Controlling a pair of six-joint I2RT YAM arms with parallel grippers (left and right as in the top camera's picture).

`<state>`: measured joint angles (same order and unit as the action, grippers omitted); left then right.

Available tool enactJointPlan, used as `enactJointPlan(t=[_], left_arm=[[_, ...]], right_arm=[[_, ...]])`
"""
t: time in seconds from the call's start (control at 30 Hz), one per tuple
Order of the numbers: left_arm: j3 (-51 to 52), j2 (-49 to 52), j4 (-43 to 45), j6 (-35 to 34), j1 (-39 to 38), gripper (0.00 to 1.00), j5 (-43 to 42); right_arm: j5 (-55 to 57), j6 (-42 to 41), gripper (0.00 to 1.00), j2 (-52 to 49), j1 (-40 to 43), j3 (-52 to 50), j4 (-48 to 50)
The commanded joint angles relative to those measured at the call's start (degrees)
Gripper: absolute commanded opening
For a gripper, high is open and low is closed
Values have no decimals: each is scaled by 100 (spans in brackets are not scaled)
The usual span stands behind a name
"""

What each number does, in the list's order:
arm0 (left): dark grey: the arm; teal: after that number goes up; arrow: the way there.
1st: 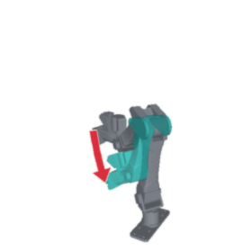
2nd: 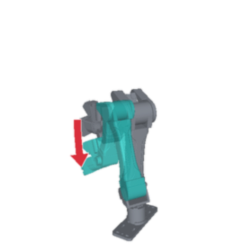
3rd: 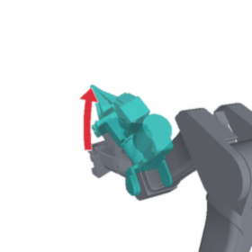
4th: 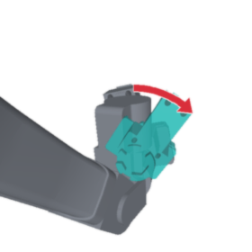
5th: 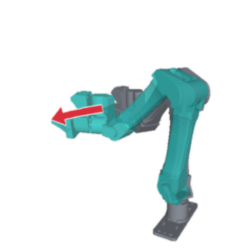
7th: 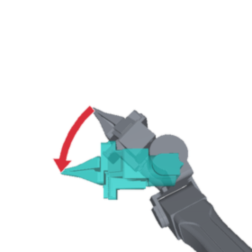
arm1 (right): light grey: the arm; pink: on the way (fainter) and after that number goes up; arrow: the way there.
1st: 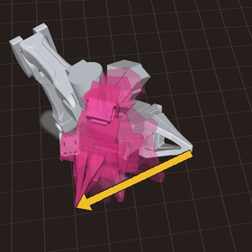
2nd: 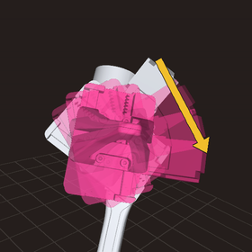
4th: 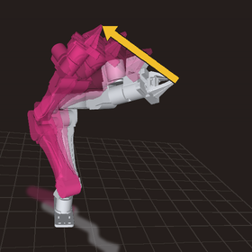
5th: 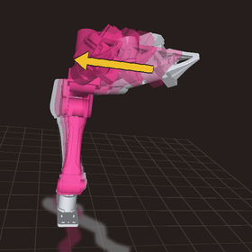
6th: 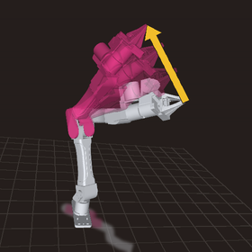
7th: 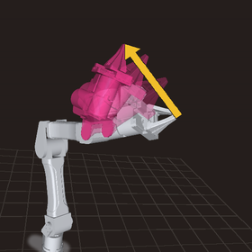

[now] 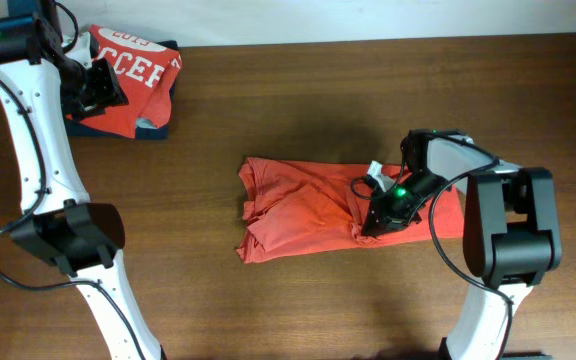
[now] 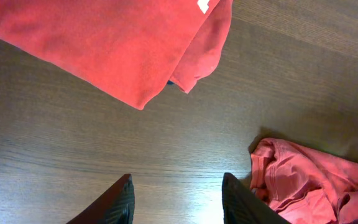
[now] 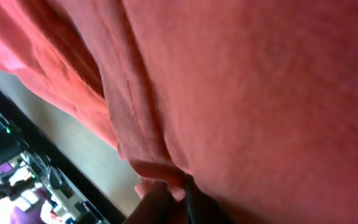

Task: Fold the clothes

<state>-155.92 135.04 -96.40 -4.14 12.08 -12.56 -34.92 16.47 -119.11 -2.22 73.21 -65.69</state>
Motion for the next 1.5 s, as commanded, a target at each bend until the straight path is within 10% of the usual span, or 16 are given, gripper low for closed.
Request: enactJointPlan(t=[0.0, 0.43, 0.8, 1.47], left_arm=[[-57, 28, 11, -59, 20, 46, 37], [-57, 28, -11, -59, 20, 57, 39], [-55, 28, -9, -57, 20, 60, 42], [-55, 367, -31, -57, 20, 61, 39]], right_arm=[[-2, -26, 14, 76, 13, 621, -435], [975, 105, 24, 79, 1163, 3355, -2315], [1941, -44, 65, 28, 2127, 3270, -2166], [1091, 437, 65, -63, 2479, 1325, -2]])
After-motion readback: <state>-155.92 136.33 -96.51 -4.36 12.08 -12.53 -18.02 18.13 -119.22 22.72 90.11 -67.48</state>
